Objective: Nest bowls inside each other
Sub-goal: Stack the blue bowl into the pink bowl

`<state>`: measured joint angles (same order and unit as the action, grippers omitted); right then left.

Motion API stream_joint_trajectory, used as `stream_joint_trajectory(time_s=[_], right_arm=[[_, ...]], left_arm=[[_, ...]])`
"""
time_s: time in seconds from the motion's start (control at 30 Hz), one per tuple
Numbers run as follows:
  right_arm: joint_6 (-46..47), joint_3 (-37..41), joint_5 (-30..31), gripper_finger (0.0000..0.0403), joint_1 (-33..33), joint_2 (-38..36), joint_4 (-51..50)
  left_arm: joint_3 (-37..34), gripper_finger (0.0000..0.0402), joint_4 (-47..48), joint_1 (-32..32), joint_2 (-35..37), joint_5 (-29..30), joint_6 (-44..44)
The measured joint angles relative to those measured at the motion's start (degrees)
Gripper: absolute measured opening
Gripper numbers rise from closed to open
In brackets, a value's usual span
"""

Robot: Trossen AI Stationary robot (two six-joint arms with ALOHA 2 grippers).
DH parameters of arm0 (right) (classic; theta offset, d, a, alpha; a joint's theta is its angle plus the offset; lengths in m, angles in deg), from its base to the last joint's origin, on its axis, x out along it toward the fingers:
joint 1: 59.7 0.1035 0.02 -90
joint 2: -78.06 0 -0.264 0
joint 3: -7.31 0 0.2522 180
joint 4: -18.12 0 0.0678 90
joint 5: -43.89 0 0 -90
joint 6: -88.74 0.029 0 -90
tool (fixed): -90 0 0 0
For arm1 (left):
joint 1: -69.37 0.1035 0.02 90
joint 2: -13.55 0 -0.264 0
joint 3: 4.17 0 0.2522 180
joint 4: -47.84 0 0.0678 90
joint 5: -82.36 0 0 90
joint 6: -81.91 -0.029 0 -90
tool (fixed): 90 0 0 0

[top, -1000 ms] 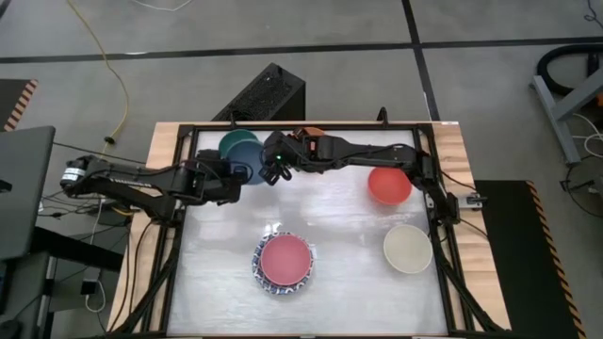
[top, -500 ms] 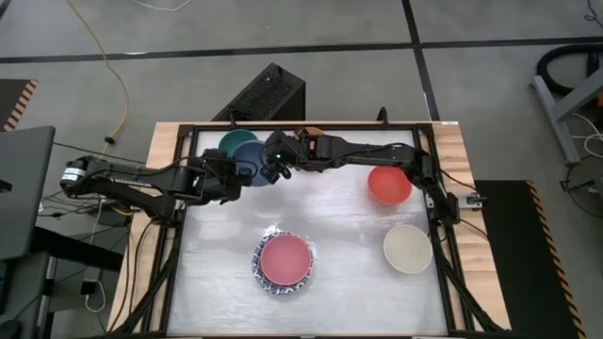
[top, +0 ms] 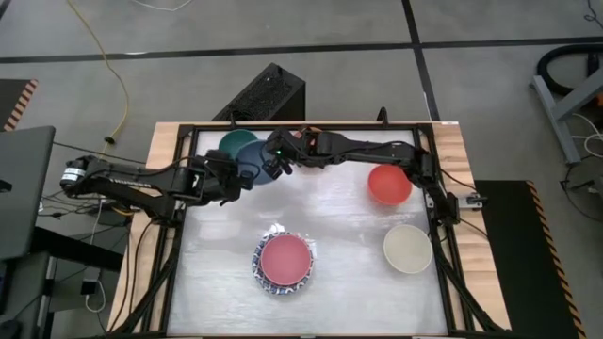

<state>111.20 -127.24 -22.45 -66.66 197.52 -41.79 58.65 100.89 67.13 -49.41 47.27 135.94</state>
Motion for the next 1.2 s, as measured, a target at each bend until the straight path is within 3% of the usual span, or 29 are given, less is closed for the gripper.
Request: stream_joint_trajectory(time_s=[0.13, 0.33, 0.57, 0.87, 1.1, 1.2], right_arm=[[-0.15, 0.00, -1.75, 0.0012, 0.02, 0.00, -1.11], [-0.33, 0.00, -4.97, 0.0009, 0.22, 0.00, -1.94], [-1.12, 0.00, -13.52, 0.0009, -1.23, -0.04, -2.21], [-2.29, -0.04, -23.96, 0.0009, -2.92, -0.07, -3.81], [-8.45, -0.07, -36.27, 0.0009, 0.87, -0.35, -6.73], [-12.33, -0.07, -37.72, 0.0009, 3.49, -0.35, -10.06]], left_arm=[[0.00, 0.0038, -0.41, -0.02, 0.44, -2.77, -3.44], [-0.05, 0.0127, -2.59, 0.05, 1.98, -8.08, -12.08], [-0.07, 0.0207, -5.17, 0.11, 6.46, -12.36, -19.61], [-0.09, 0.0216, -5.23, 0.11, 14.71, -14.88, -22.36], [-0.09, 0.0217, -5.05, 0.11, 19.33, -18.95, -21.88], [-0.09, 0.0217, -5.07, 0.11, 20.64, -18.93, -21.84]])
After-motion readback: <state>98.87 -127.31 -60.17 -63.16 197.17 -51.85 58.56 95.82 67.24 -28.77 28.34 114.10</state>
